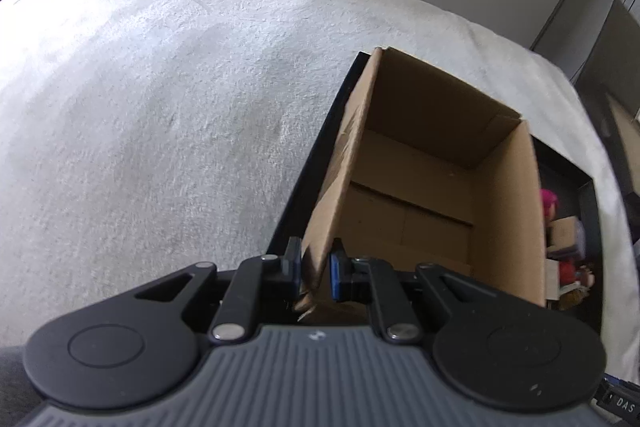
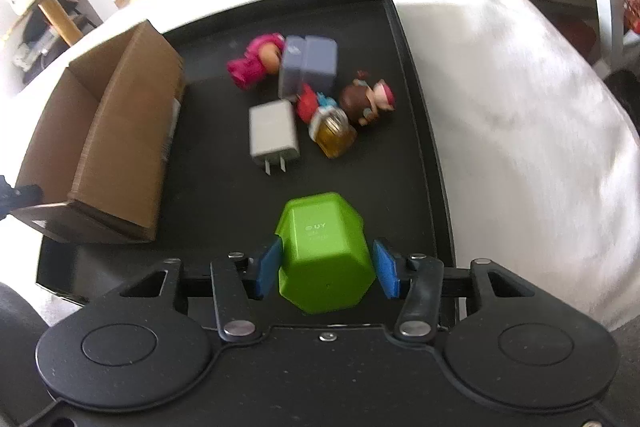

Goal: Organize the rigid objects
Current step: 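Carry the green cup with the right tool and drop it into the box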

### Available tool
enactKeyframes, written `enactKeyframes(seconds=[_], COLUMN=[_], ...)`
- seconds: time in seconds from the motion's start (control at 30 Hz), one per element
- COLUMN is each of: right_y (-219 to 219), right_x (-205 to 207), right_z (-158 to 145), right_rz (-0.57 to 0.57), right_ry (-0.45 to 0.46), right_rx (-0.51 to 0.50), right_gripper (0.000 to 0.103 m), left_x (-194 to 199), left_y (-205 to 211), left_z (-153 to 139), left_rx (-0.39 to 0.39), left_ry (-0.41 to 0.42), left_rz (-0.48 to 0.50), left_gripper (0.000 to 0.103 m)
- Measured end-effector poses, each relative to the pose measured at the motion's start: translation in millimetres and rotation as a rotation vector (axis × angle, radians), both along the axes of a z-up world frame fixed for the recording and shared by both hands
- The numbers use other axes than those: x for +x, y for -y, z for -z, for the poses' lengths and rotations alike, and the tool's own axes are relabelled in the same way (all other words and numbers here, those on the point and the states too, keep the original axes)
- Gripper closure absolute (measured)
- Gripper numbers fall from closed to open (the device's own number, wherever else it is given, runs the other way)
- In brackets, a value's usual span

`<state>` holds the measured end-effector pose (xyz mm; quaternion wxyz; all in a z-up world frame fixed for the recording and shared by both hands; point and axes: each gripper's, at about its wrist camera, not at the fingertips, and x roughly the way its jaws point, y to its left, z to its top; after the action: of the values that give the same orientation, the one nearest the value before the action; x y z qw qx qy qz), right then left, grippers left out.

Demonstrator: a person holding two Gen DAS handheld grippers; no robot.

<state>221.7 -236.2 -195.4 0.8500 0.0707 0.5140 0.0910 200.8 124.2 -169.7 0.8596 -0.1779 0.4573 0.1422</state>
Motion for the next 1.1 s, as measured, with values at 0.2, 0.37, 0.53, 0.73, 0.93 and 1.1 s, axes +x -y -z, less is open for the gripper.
enactKeyframes(seconds=[0.2, 0.37, 0.53, 0.73, 0.93, 1.1], right_y=[-8.0, -14.7, -10.4, -14.0, -31.8, -45.2], right_x=[1.5, 6.1, 3.5, 5.1, 8.9, 5.4], right_z=[-16.0, -10.5, 0.7, 11.3, 25.7, 30.7], right_rz=[-0.032, -0.031, 0.012, 0.033, -0.016, -0.063], right_ry=[0.044, 0.041, 0.0, -0.024, -0.078, -0.093], right_rx=[0.007, 0.003, 0.043, 0.065, 0.026, -0.04], right_gripper=[0.096, 0.098, 0.05, 0.033, 0.031, 0.048], left_x=[-8.3, -13.8, -15.3, -19.7, -18.5, -15.4], left_y=[0.7, -1.3, -3.6, -8.8, -11.2, -13.4], left_z=[-4.4, -0.8, -2.3, 0.5, 2.2, 6.0], left_rx=[-0.01, -0.01, -0.032, -0.052, -0.063, -0.085], left_ry=[0.034, 0.043, 0.054, 0.066, 0.076, 0.08], left_rz=[-0.006, -0.011, 0.004, -0.006, -0.008, -0.004], left_gripper=[0.09, 0.09, 0.089, 0.089, 0.089, 0.089])
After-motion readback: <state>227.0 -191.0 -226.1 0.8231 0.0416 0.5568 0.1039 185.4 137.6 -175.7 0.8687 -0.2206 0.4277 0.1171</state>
